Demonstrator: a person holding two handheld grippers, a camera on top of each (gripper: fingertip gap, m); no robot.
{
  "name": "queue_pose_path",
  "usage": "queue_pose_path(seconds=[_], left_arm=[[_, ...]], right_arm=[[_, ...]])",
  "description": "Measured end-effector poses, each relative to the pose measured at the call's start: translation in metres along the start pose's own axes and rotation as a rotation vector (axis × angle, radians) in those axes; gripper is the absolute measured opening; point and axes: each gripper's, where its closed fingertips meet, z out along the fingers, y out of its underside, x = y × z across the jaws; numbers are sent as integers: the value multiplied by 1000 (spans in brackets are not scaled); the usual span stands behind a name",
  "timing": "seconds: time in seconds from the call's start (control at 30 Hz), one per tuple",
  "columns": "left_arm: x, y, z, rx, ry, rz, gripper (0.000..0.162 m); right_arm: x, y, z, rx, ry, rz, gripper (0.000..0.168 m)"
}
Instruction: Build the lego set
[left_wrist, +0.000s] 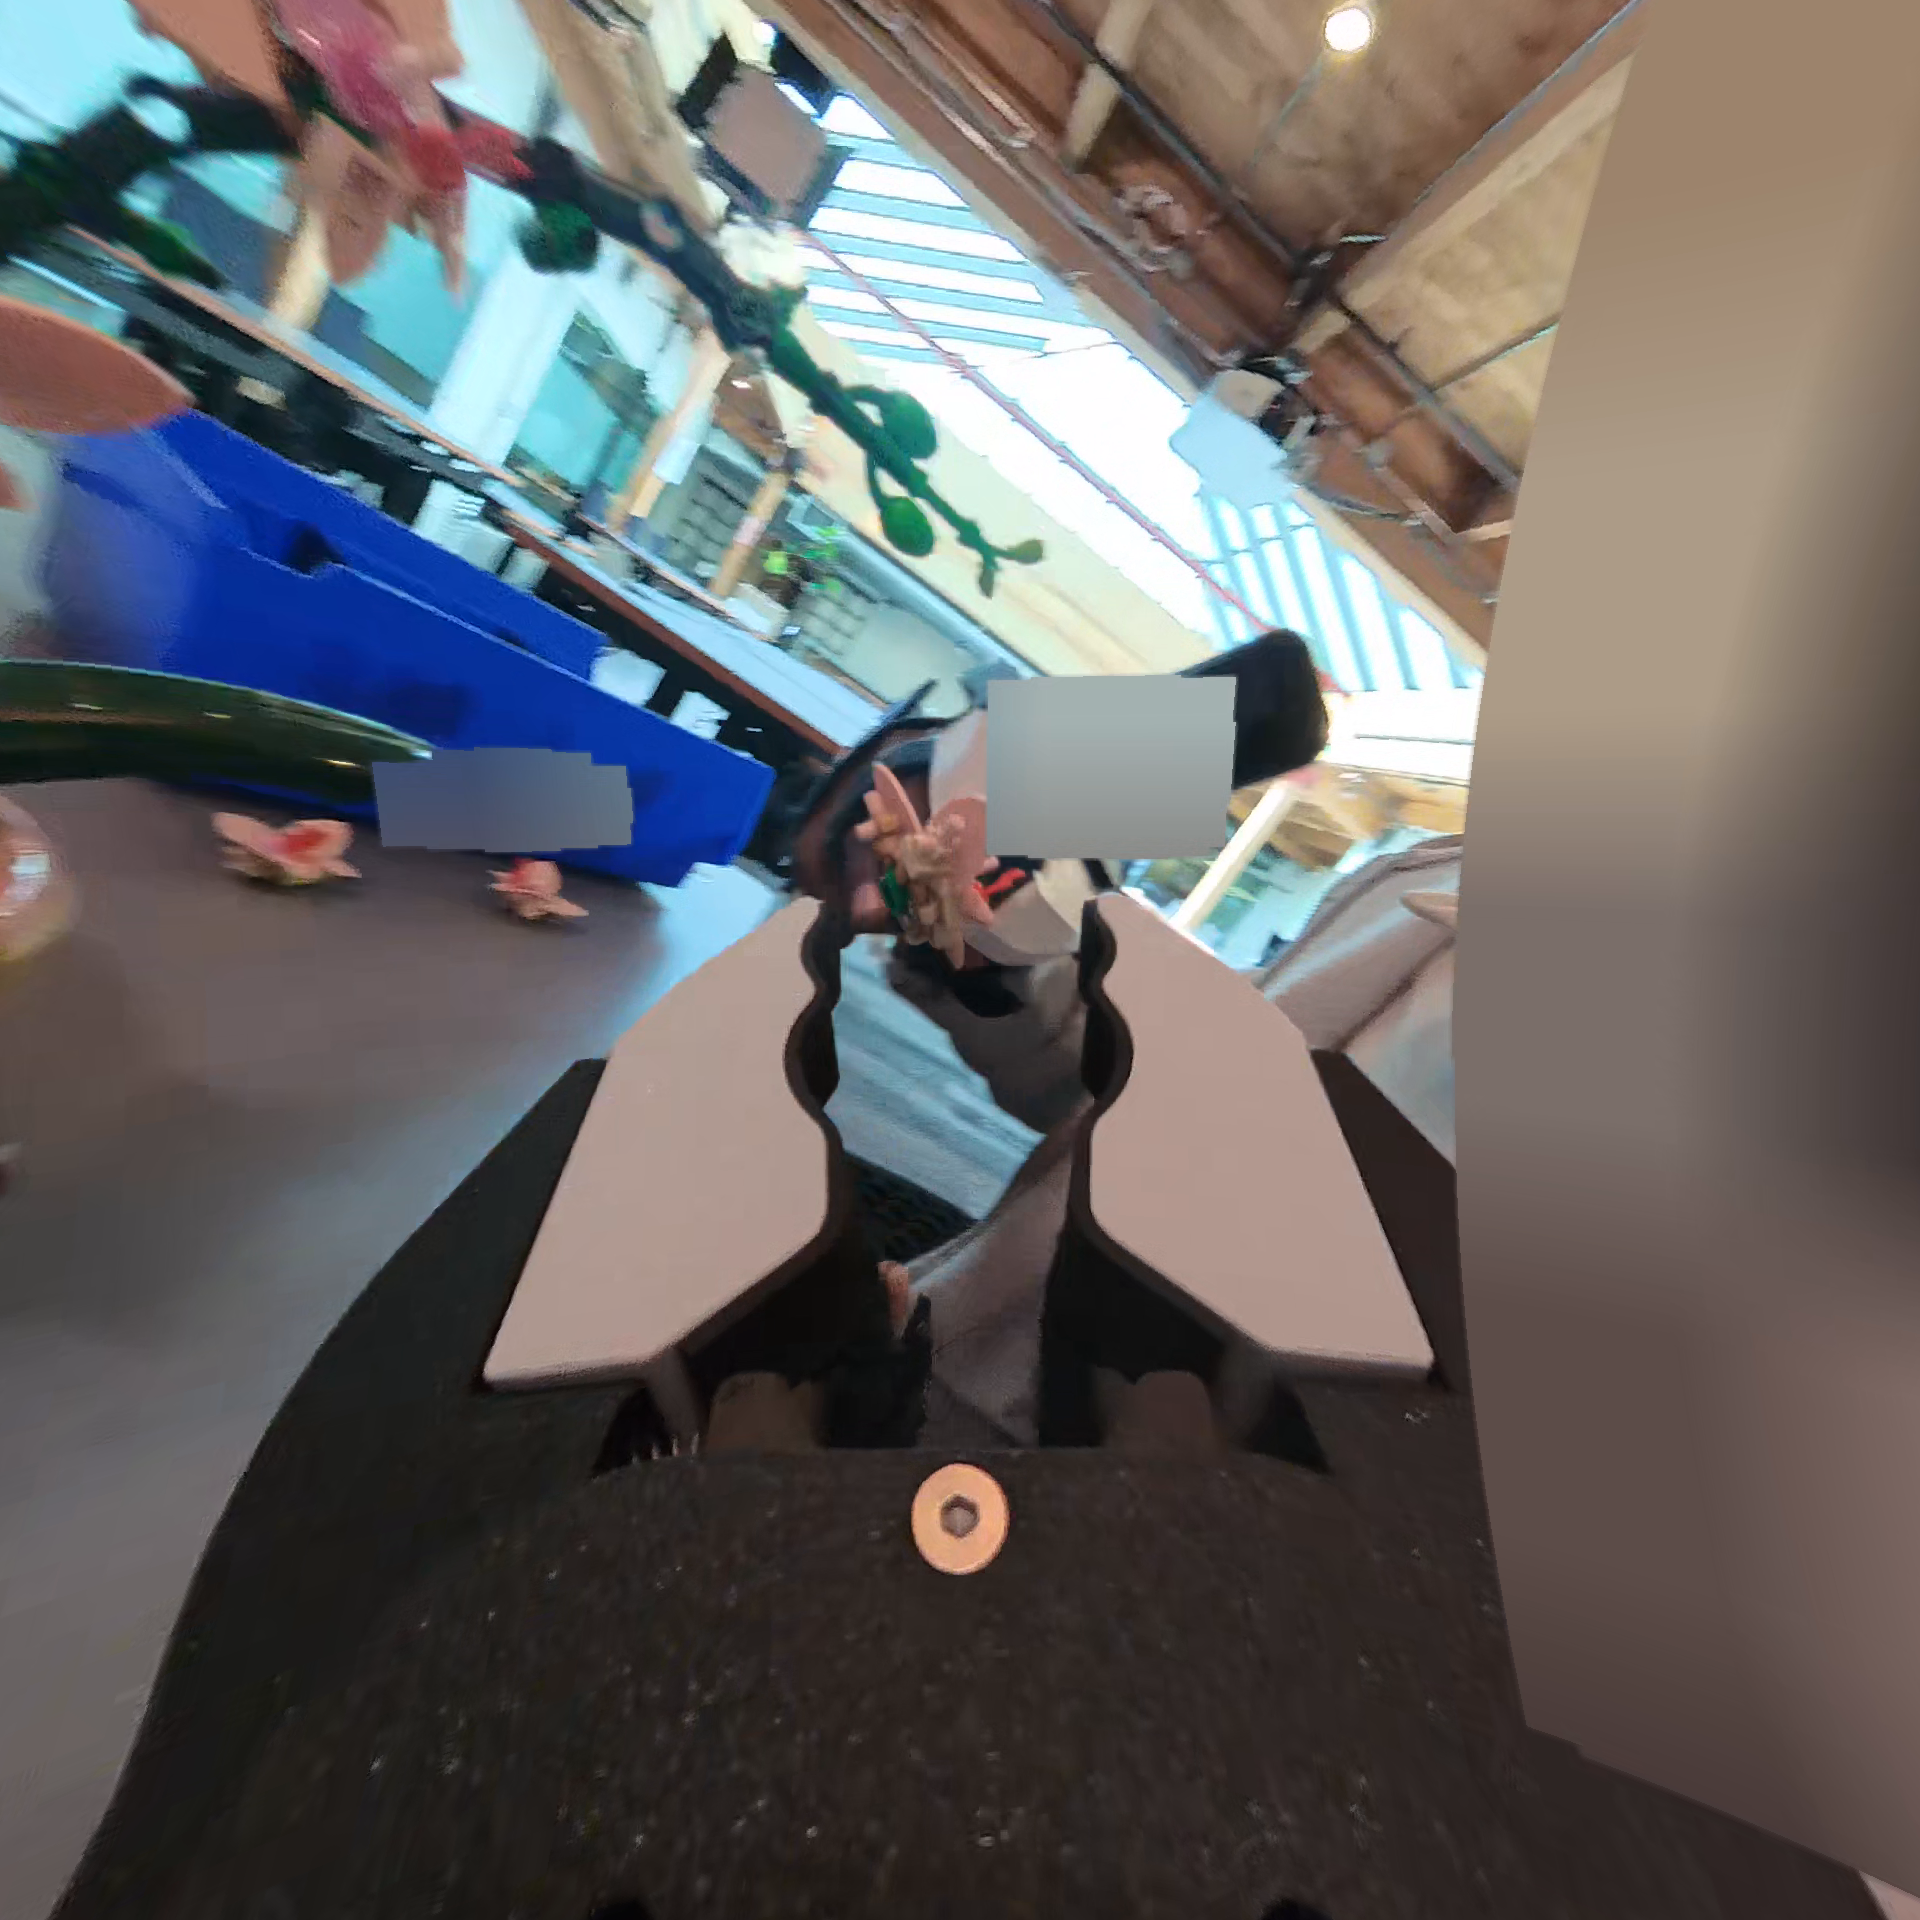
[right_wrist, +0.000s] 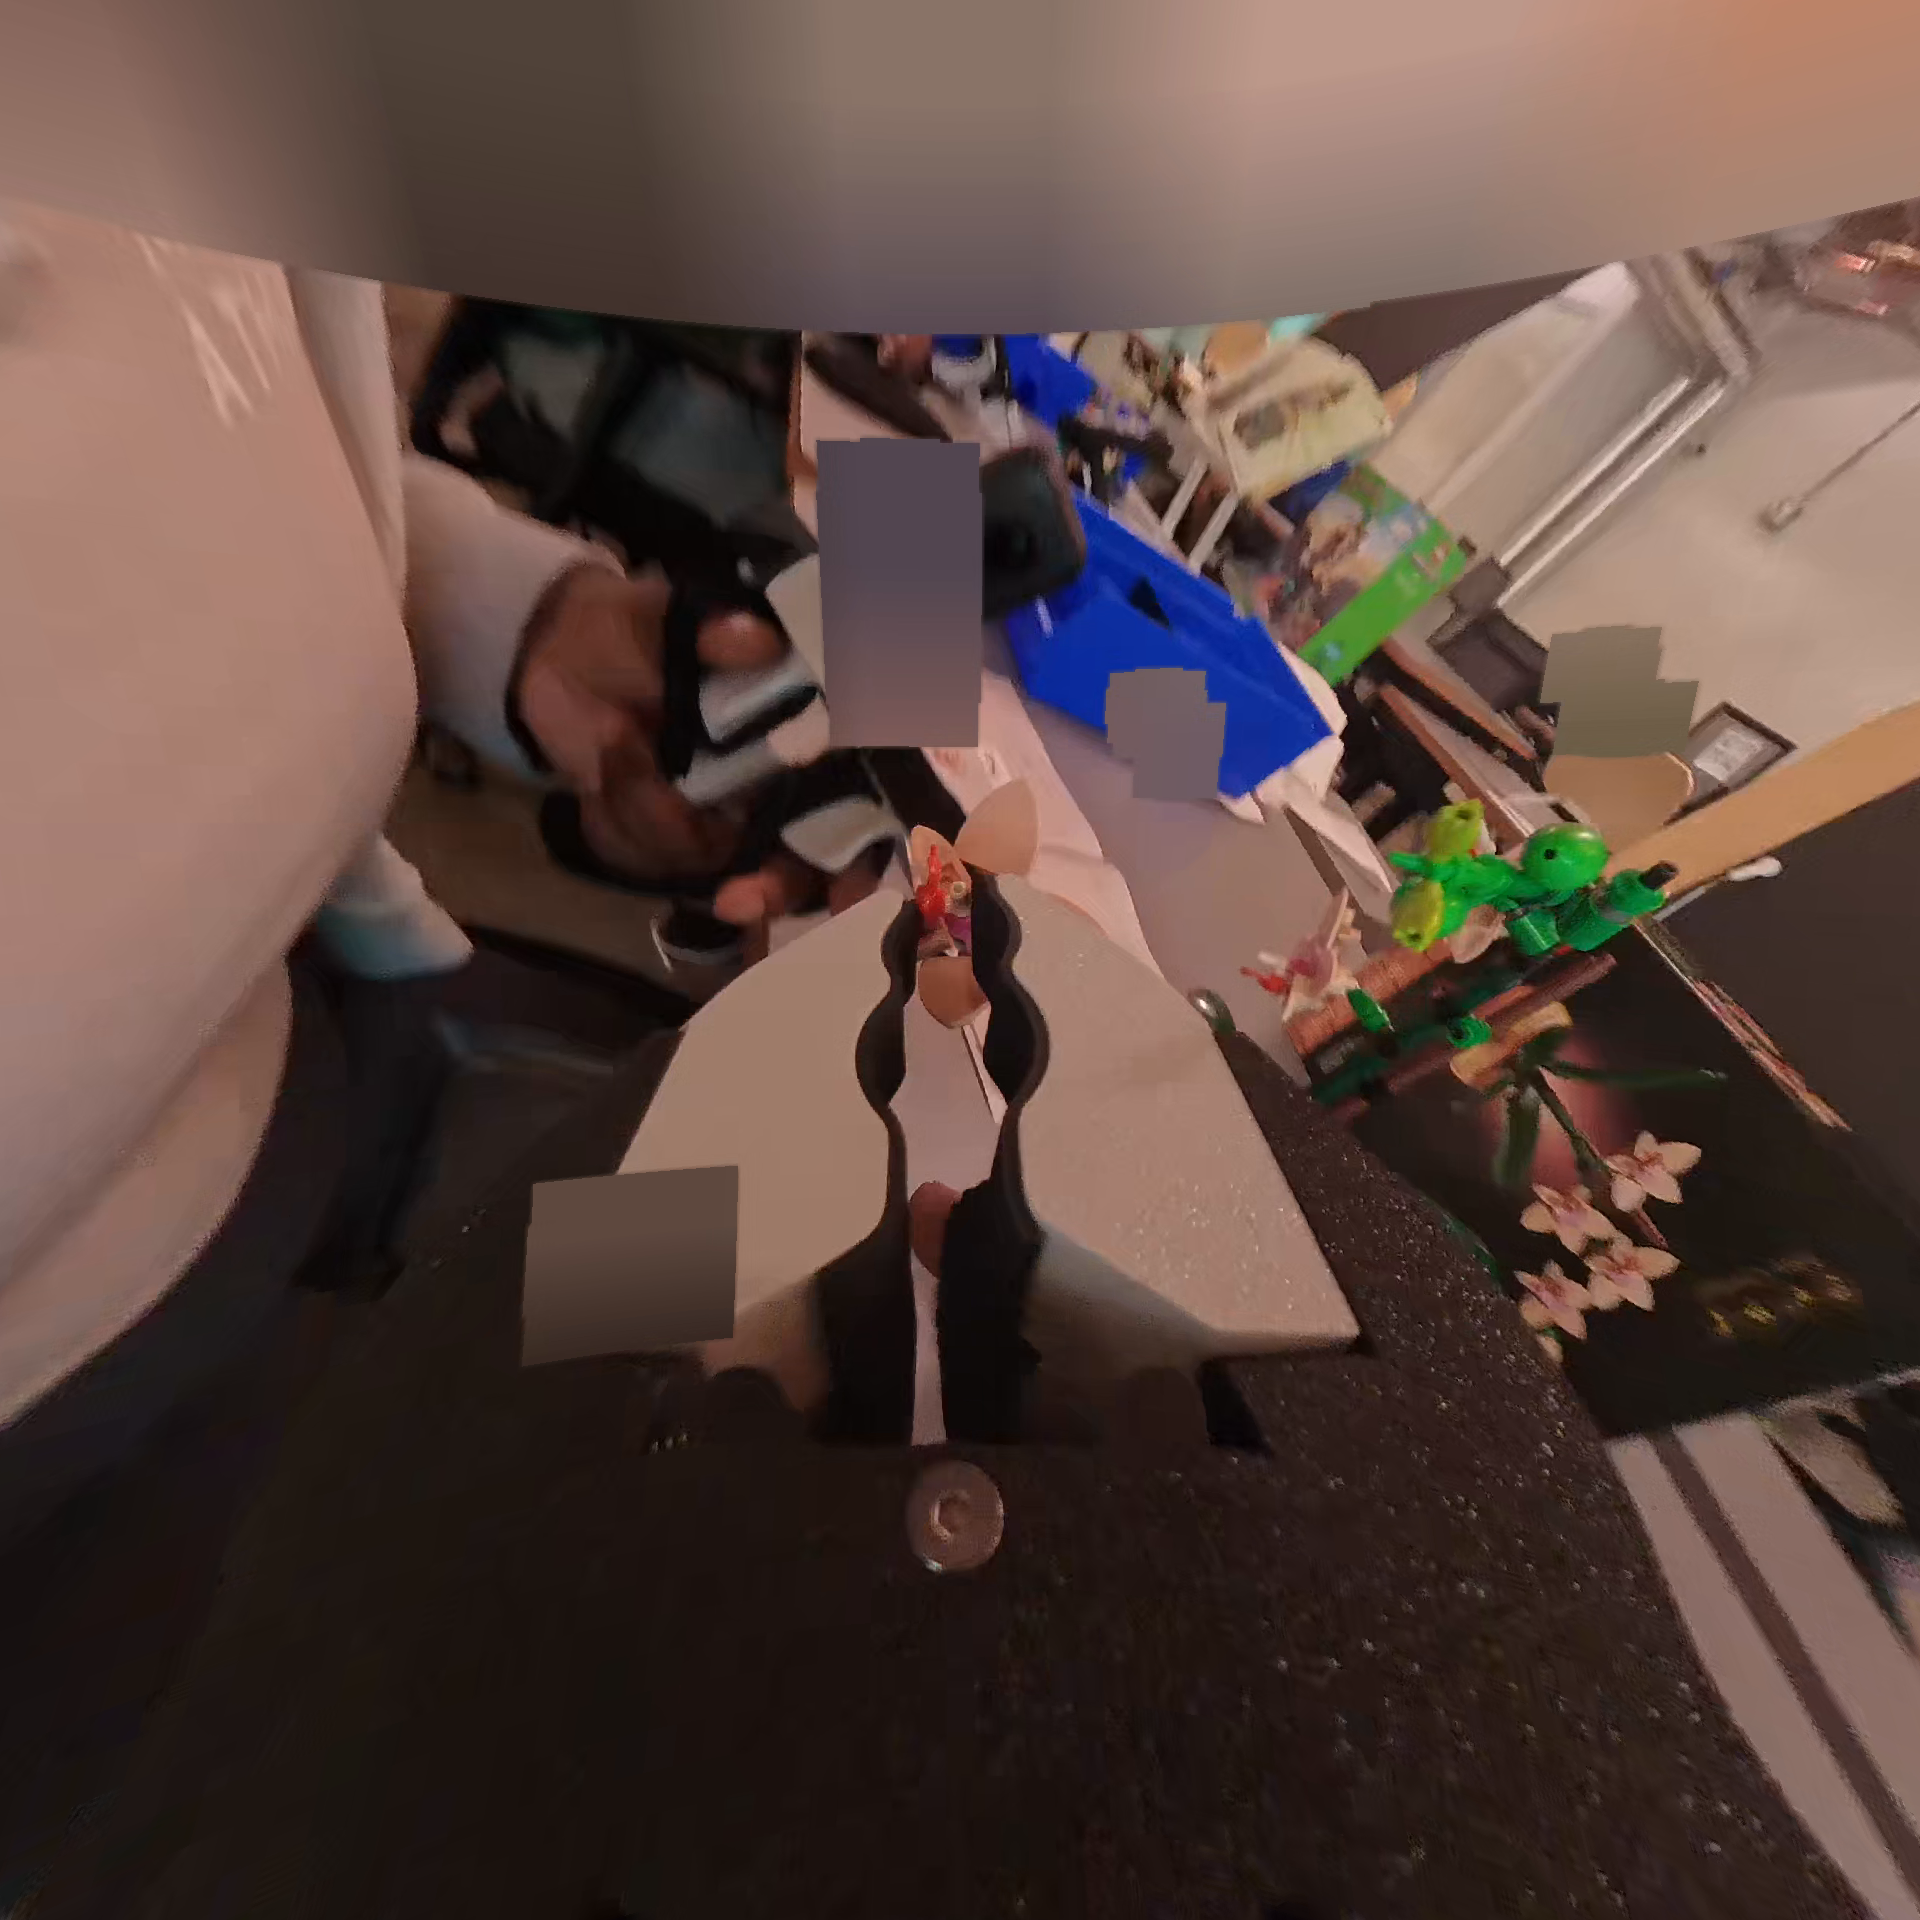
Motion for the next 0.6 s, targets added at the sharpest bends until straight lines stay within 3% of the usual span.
queue_pose_path(seconds=[0.03,0.17,0.37,0.5,0.6], left_arm=[[-4,-1,-1,2,-41,13,44],[-14,8,4,-60,-124,42,40],[-8,2,10,-20,-73,58,26],[-9,-1,10,5,-87,112,15],[-9,-2,9,5,-91,129,20]], right_arm=[[0,4,0,-42,2,-37,10],[0,9,0,-175,1,-258,10],[-5,13,2,-314,-60,-555,10],[-7,11,4,-299,-77,-569,10],[-7,8,5,-276,-67,-568,10]])
